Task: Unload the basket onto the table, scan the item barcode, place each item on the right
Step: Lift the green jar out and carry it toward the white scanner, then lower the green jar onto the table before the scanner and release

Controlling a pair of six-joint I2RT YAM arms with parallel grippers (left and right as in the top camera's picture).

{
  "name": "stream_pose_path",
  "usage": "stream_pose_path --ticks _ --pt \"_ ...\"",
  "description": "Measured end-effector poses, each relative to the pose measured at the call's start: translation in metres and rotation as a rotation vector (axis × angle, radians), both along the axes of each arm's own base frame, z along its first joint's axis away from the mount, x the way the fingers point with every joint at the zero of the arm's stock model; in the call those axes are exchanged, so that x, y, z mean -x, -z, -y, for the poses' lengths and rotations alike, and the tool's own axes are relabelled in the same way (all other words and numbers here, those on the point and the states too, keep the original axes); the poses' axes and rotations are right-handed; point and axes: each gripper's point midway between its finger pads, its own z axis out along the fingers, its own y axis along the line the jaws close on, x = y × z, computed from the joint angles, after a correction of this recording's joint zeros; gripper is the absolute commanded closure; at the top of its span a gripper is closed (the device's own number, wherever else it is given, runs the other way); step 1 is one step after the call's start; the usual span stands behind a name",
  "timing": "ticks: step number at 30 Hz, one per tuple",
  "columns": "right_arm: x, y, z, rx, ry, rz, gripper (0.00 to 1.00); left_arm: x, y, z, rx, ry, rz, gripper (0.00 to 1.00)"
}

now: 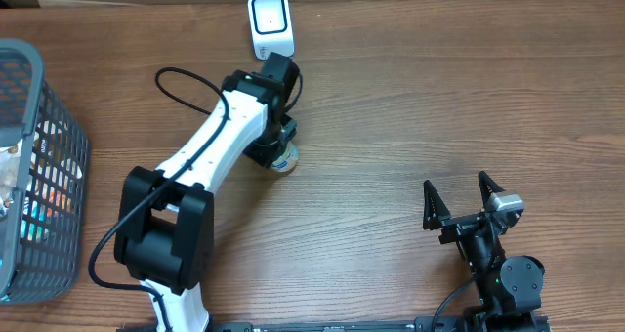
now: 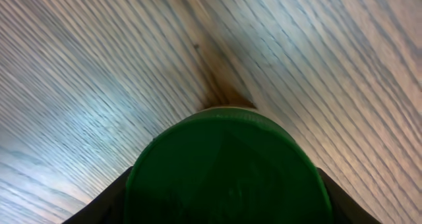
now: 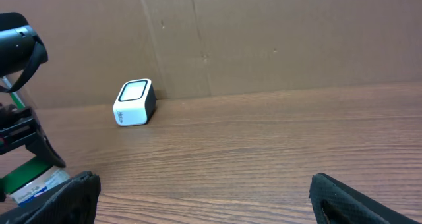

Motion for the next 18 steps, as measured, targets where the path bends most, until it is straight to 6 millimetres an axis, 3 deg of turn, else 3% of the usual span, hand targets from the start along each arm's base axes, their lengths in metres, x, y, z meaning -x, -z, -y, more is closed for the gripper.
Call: stream_pose_path --ticks 18 --pt "0.0000 0.0001 -0.0001 0.000 0.000 0.000 0.00 -0.0036 -0.0015 0.0109 -0.034 0.025 0.049 0.95"
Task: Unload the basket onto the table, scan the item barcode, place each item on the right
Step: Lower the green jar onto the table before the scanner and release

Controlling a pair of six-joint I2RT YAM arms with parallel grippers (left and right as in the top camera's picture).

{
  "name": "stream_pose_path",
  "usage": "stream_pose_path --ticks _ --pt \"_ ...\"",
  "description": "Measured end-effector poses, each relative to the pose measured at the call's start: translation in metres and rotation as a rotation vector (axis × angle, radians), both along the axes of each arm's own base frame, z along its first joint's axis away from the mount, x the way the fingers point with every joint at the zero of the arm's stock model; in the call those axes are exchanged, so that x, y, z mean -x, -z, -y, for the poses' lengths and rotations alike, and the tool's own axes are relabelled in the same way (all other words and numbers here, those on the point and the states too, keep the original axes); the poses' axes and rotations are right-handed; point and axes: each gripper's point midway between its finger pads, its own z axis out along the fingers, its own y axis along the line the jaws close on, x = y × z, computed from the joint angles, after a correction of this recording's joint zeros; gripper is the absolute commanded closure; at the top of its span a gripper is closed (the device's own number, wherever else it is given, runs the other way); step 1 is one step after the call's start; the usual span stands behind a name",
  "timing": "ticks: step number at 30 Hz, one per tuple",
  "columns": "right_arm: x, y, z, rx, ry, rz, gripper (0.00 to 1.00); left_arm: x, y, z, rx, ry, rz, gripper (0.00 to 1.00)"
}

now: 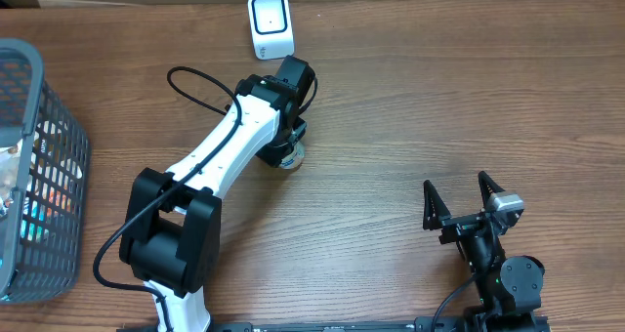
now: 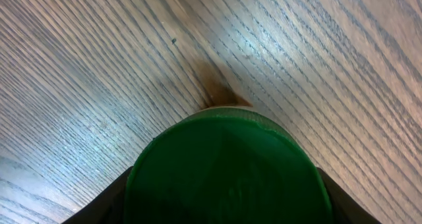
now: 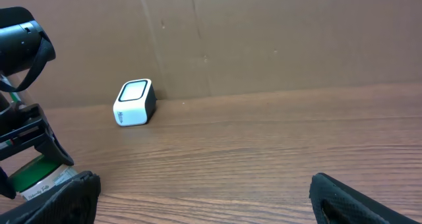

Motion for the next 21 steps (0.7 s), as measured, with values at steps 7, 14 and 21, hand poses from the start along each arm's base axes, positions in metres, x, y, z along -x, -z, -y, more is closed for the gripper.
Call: stream_pose_path --ticks 7,14,21 --pt "0.0000 -0.0001 0.0001 0.000 0.000 0.000 0.00 -0.0007 -0.0001 0.0013 0.002 0.002 0.004 0.64" --pt "0.0000 -0.0001 0.0002 0.000 0.001 0.000 0.00 0.0001 -0.0001 0.0031 0.002 0.008 0.004 0.51" --pt "0.0000 0.0000 0.0001 0.000 0.000 0.000 0.00 -0.0005 -0.0002 0.0032 0.004 -0.005 0.007 0.19"
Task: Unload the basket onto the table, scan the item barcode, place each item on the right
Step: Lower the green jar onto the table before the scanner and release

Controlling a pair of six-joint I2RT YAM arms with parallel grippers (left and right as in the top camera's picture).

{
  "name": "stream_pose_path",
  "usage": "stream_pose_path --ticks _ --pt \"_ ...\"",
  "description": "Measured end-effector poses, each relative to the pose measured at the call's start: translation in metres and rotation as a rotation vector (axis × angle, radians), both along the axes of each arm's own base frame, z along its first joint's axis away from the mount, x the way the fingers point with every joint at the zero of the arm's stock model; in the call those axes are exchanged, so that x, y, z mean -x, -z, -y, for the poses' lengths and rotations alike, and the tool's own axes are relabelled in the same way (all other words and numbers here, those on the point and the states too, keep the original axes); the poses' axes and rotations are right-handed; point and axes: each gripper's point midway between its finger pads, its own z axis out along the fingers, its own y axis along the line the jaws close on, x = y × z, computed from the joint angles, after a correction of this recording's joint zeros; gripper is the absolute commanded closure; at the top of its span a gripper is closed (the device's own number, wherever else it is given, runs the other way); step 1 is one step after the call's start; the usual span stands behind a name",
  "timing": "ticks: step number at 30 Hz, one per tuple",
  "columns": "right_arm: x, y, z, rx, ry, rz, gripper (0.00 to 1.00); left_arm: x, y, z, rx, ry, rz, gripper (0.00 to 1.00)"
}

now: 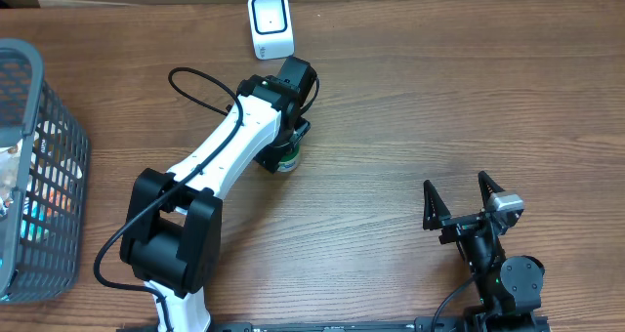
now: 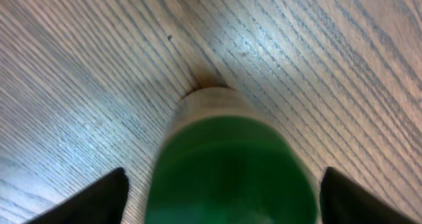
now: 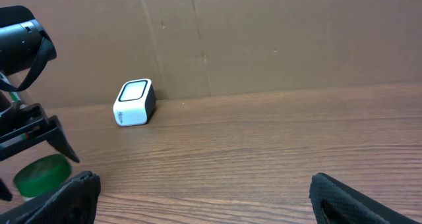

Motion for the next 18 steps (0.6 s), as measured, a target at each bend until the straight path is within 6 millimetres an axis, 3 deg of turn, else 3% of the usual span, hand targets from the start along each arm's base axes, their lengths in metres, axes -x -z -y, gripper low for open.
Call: stream_pose_path --ticks 12,18 --pt "0.0000 -0.0002 0.0000 0.000 0.000 0.001 0.00 -0.0004 -0.0001 -0.0002 -0.001 -0.001 0.002 0.19" --pt "0.0000 -0.0002 0.0000 0.000 0.000 0.001 0.00 -0.0028 -0.0005 0.0004 -0.014 0.083 0.008 0.21"
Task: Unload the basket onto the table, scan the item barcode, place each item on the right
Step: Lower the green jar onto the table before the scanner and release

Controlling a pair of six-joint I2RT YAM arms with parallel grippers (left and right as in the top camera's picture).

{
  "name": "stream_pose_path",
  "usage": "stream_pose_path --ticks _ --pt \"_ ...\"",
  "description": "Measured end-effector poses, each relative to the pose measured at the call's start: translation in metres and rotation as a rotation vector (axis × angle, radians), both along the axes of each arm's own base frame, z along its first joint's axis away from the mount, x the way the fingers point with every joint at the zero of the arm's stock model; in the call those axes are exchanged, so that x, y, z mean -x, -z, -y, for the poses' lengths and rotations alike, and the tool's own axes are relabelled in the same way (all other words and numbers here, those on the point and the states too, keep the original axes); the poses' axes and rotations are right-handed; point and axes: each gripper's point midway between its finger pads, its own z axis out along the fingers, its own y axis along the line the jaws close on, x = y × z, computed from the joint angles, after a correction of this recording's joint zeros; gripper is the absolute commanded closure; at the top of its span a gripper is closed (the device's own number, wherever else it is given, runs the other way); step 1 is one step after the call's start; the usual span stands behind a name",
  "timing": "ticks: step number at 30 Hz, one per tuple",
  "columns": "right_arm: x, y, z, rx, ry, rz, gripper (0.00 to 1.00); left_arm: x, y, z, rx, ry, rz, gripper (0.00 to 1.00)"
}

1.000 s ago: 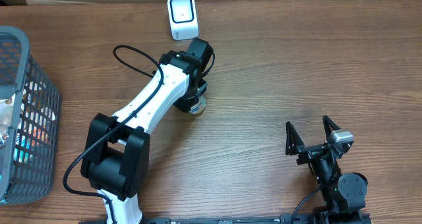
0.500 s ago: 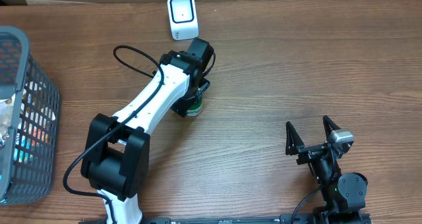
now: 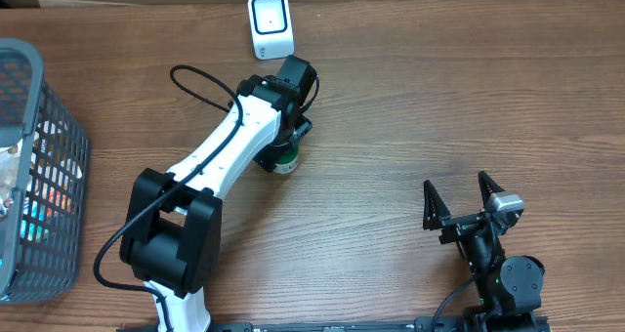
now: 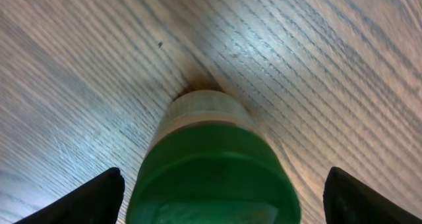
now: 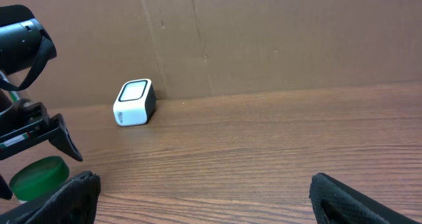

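The item is a small jar with a green lid (image 4: 214,174). It stands upright on the wooden table, also seen in the overhead view as the jar (image 3: 285,162) and low at the left in the right wrist view as the green lid (image 5: 39,175). My left gripper (image 4: 217,207) is open just above it, with a finger (image 4: 92,199) on either side, apart from the lid. The white barcode scanner (image 3: 269,24) stands at the table's far edge, beyond the jar. My right gripper (image 5: 211,197) rests open and holds nothing, near the front right (image 3: 459,207).
A grey wire basket (image 3: 34,176) with several items stands at the table's left edge. A brown cardboard wall (image 5: 264,39) rises behind the scanner (image 5: 134,103). The left arm's black cable (image 3: 195,83) loops over the table beside the arm.
The left gripper remains open round the standing jar and has drawn back slightly from it. The jar and the right arm have not moved.
At first my left gripper was shut on the jar, held tilted just in front of the scanner with its label showing. Then it still gripped it, shifted a little right. After that the jaws were open and the jar stood upright on the table, as it does now.
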Motion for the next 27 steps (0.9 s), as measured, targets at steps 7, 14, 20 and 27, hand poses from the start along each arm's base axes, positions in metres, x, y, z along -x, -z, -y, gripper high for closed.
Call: stream_pose_path --ticks 7,14,20,27 --pt "0.000 0.000 0.000 0.000 0.000 0.000 0.00 -0.012 -0.020 0.004 -0.030 0.237 0.025 0.21" --pt "0.000 0.000 0.000 0.000 0.000 0.000 0.00 -0.031 -0.053 0.010 -0.052 0.480 0.088 0.28" --pt "0.000 0.000 0.000 0.000 0.000 0.000 0.00 -0.033 -0.084 0.008 -0.084 0.666 0.091 0.31" --pt "0.000 0.000 0.000 0.000 0.000 0.000 0.00 -0.035 -0.185 -0.028 -0.110 0.678 0.172 0.32"
